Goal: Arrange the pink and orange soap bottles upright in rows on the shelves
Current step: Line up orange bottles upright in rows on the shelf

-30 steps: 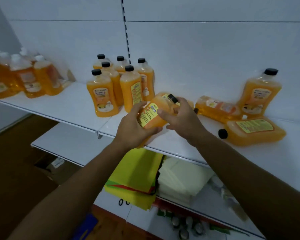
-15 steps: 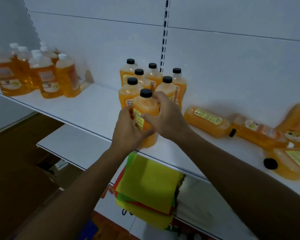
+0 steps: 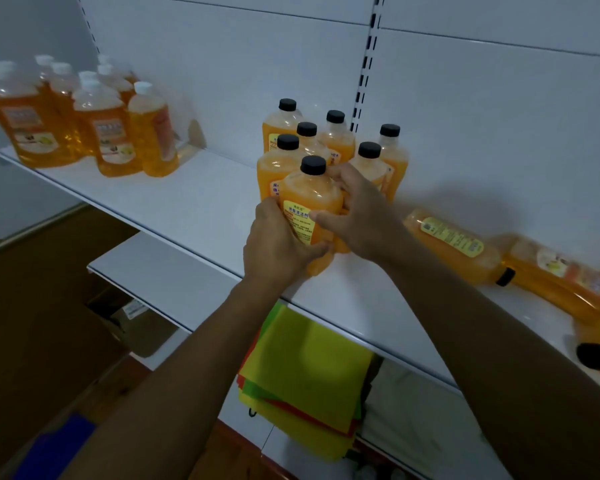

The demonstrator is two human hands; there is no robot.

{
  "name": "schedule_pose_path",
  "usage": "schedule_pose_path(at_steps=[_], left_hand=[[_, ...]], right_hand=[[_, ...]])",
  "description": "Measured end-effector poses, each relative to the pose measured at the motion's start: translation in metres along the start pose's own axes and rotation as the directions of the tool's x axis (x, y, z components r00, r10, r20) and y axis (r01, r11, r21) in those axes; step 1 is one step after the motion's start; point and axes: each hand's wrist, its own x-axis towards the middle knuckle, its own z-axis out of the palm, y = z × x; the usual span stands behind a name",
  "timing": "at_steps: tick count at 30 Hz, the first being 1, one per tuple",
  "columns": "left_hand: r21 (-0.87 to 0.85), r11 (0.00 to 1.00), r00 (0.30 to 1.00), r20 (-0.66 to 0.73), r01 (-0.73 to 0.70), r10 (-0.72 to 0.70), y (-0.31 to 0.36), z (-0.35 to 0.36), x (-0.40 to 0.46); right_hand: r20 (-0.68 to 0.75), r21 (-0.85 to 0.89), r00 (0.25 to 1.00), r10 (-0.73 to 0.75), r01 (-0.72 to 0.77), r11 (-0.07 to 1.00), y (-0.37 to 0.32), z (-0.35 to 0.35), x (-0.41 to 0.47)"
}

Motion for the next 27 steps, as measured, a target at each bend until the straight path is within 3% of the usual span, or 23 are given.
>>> schedule_pose_path(at_steps=[8,14,16,19,21,25,27], left_hand=[[0.008,0.999,0.999,-0.004,0.031,-0.031,0.001,0.003,-0.005],[-0.059,0.998,0.999,0.022,0.03,-0.029,0.001,0.006,-0.021],[-0.062,0.998,0.996,-0.091,-0.004,-0.002,0.007,0.008,-0.039],[-0.046,0.982,0.936,-0.316,-0.181,0.157,0.027,0.015,-0.063],[-0.034,0.945,0.898,-0.323,-0.327,0.299,0.04,0.027,-0.068],[-0.02,0.802,0.797,-0.133,-0.597,0.589,0.073,0.065,-0.074],[-0.031,0.764,0.764,0.023,-0.645,0.645,0.088,0.088,-0.07]], right_hand=[[-0.051,0.043,0.997,-0.052,0.054,0.998,0.003,0.005,-0.006],[-0.044,-0.023,0.997,-0.064,0.063,0.998,0.004,0.004,-0.013],[-0.006,0.0,1.0,-0.016,0.016,1.0,0.011,0.001,-0.022],[-0.075,0.068,0.995,0.069,-0.064,0.996,0.029,-0.016,-0.044],[-0.162,0.02,0.984,0.072,-0.07,0.997,0.044,-0.035,-0.059],[-0.281,-0.131,0.94,0.196,-0.24,0.962,0.082,-0.081,-0.091],[-0.322,-0.153,0.915,0.242,-0.302,0.941,0.099,-0.101,-0.109]])
